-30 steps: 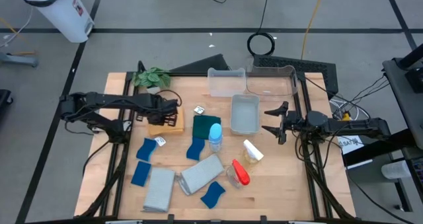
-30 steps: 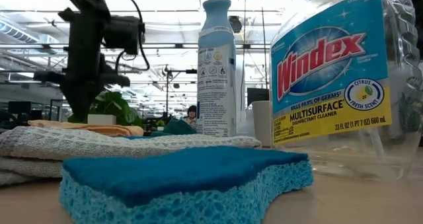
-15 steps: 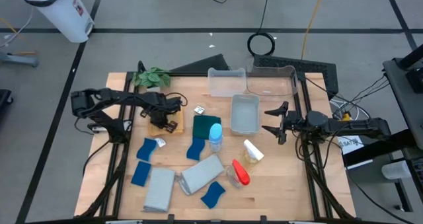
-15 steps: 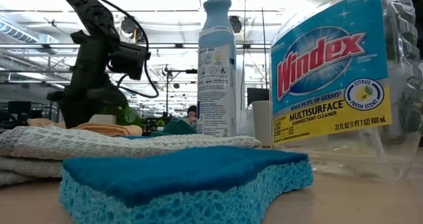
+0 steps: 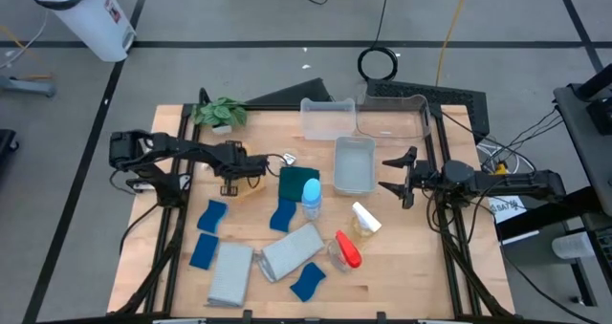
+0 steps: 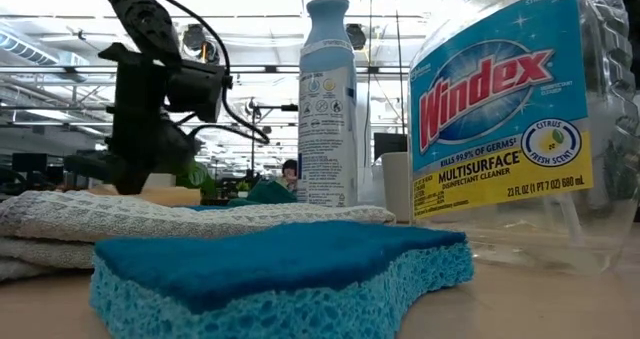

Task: Pick & Place Kitchen Items
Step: Put the yellow towel into the top right transparent bin

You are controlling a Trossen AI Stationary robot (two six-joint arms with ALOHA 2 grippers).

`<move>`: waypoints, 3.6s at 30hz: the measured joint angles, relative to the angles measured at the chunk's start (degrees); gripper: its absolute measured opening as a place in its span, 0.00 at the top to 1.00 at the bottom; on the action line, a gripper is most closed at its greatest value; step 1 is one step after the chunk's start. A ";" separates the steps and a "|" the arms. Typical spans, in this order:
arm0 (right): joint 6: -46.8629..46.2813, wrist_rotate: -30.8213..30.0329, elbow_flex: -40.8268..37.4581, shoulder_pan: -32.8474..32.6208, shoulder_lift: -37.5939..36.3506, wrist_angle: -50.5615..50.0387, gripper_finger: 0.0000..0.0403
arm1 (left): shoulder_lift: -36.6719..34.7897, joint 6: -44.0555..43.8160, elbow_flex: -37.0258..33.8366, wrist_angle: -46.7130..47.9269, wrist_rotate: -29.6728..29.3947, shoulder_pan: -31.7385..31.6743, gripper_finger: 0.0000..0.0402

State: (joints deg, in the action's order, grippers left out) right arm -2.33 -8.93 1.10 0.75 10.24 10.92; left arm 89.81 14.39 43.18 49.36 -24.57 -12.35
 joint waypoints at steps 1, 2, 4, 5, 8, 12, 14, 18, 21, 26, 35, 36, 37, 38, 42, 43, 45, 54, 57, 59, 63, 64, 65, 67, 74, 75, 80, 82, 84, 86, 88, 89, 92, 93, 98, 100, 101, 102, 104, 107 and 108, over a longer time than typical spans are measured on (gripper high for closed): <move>0.00 0.00 0.00 0.01 0.00 -0.02 0.27 | -0.05 -0.24 0.07 -0.06 -1.77 0.69 0.97; 0.00 0.00 0.00 0.00 0.01 0.00 0.27 | -0.05 -0.99 0.27 0.03 -2.67 1.35 0.97; 0.00 0.00 0.00 0.00 0.00 0.00 0.27 | -0.05 -2.70 1.11 0.88 -2.37 2.46 0.98; 0.00 0.00 0.00 0.00 0.00 -0.02 0.27 | -0.09 -3.63 1.66 1.29 -1.57 3.02 0.99; 0.00 0.00 0.00 0.00 0.00 0.00 0.27 | -0.12 -5.79 3.60 1.94 1.09 4.51 0.99; 0.00 0.00 0.00 0.00 0.00 -0.01 0.27 | -0.19 -8.80 7.10 3.99 4.28 6.05 0.95; 0.00 0.00 0.00 0.01 0.00 -0.02 0.27 | -0.19 -11.90 8.76 4.38 3.96 7.19 0.94; 0.00 0.00 0.00 0.00 0.00 0.00 0.27 | -0.27 -20.62 12.77 8.40 -1.48 8.90 0.87; 0.00 0.00 0.00 0.01 0.00 -0.02 0.27 | -0.29 -24.88 15.59 11.36 -3.39 9.57 0.76; 0.00 0.00 0.00 0.00 0.00 -0.02 0.27 | -0.33 -27.10 19.18 11.83 2.21 11.11 0.52; 0.00 0.00 0.00 0.01 0.00 -0.01 0.27 | -0.34 -34.88 15.52 10.45 6.01 18.29 0.26; 0.00 0.00 0.00 0.00 0.00 -0.02 0.27 | -0.34 -36.24 14.59 9.78 5.38 19.18 0.25; 0.00 0.00 0.00 0.01 0.00 -0.02 0.27 | -0.34 -37.28 13.52 9.16 4.56 20.05 0.25; 0.00 0.00 0.00 0.00 0.00 -0.02 0.27 | -0.34 -38.29 12.40 8.40 3.63 20.86 0.25; 0.00 0.00 0.00 0.00 0.00 -0.02 0.27 | -0.34 -42.14 8.02 3.14 0.32 23.32 0.27; 0.00 0.00 0.00 0.01 0.00 -0.02 0.27 | -0.34 -42.59 7.02 1.51 -0.30 23.75 0.28; 0.00 0.00 0.00 0.01 0.00 -0.02 0.27 | -0.34 -42.66 4.86 -1.72 -2.29 24.47 0.29; 0.00 0.00 0.00 0.01 0.01 -0.02 0.27 | -0.34 -43.12 -1.48 -6.40 -5.46 24.86 0.31; 0.00 0.00 0.00 0.01 0.02 -0.02 0.27 | -0.34 -43.36 -2.95 -6.58 -7.74 24.86 0.31; 0.00 0.00 0.00 0.02 0.00 -0.02 0.27 | -0.42 -43.32 -3.80 -7.99 -8.77 24.89 0.31; 0.00 0.00 0.00 0.02 0.02 -0.02 0.27 | -0.57 -41.40 -5.78 -13.02 -10.06 24.86 0.31; 0.00 0.02 0.00 0.00 0.02 -0.02 0.27 | -0.58 -40.69 -6.21 -14.02 -10.20 24.86 0.31; 0.00 0.00 0.00 0.00 0.02 -0.02 0.27 | -0.58 -40.08 -6.62 -14.80 -10.21 24.86 0.31; 0.00 0.02 0.00 0.00 0.02 -0.02 0.27 | -0.56 -39.95 -6.87 -15.53 -10.43 24.82 0.31; 0.00 0.00 0.00 0.02 0.02 -0.02 0.27 | -0.48 -40.13 -6.93 -15.83 -9.26 24.80 0.41; 0.00 0.00 0.00 0.00 0.02 -0.02 0.27 | -0.45 -40.22 -6.93 -15.96 -8.94 24.80 0.44; 0.00 0.00 0.00 0.01 0.02 -0.02 0.27 | -0.40 -41.50 -6.95 -16.59 -7.89 24.80 0.62; 0.00 0.00 0.00 0.00 0.02 -0.02 0.27 | -0.38 -42.18 -6.95 -16.91 -7.61 24.81 0.68; 0.00 0.00 0.00 0.02 0.02 -0.02 0.27 | -0.38 -41.81 -6.97 -16.94 -6.88 24.80 0.74; 0.00 0.00 0.00 0.00 0.02 -0.02 0.27 | -0.37 -41.39 -6.97 -16.91 -6.45 24.80 0.80; 0.00 0.01 0.00 0.01 0.02 -0.02 0.27 | -0.34 -41.77 -6.99 -16.93 -6.37 24.80 0.85; 0.00 0.00 0.00 0.01 0.02 -0.01 0.27 | -0.34 -41.88 -7.01 -16.97 -6.32 24.78 0.88; -0.02 0.00 0.00 0.02 0.02 -0.02 0.27 | -0.34 -41.92 -7.02 -17.71 -6.09 24.71 0.95; -0.01 0.00 0.00 0.02 0.02 -0.02 0.27 | -0.34 -41.93 -7.04 -17.99 -6.12 24.71 0.96; 0.00 0.00 0.00 0.01 0.02 -0.02 0.27 | -0.34 -43.69 -6.82 -18.13 -5.89 24.69 0.95; -0.02 0.01 0.00 0.00 0.02 -0.02 0.27 | -0.22 -44.12 -5.32 -15.81 -4.30 24.49 0.96; -0.01 0.00 0.00 0.00 0.02 -0.02 0.27 | -0.15 -44.30 -4.01 -13.86 -2.86 24.22 0.96; -0.02 0.00 0.00 0.01 0.02 -0.02 0.27 | -0.12 -44.70 -2.53 -11.63 -1.42 23.89 0.97; -0.02 0.02 0.00 0.02 0.02 -0.02 0.27 | -0.12 -45.37 0.77 -7.44 0.94 22.79 0.97; 0.00 0.00 0.00 0.02 0.02 -0.02 0.27 | -0.12 -46.00 5.98 -2.14 1.66 20.91 0.97; 0.00 0.02 0.00 0.00 0.02 -0.02 0.27 | -0.12 -45.75 7.78 -0.73 1.66 20.46 0.97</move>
State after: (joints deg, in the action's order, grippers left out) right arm -2.33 -8.91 1.10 0.76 10.26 10.90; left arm 89.69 -31.37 50.96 48.63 -22.92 8.11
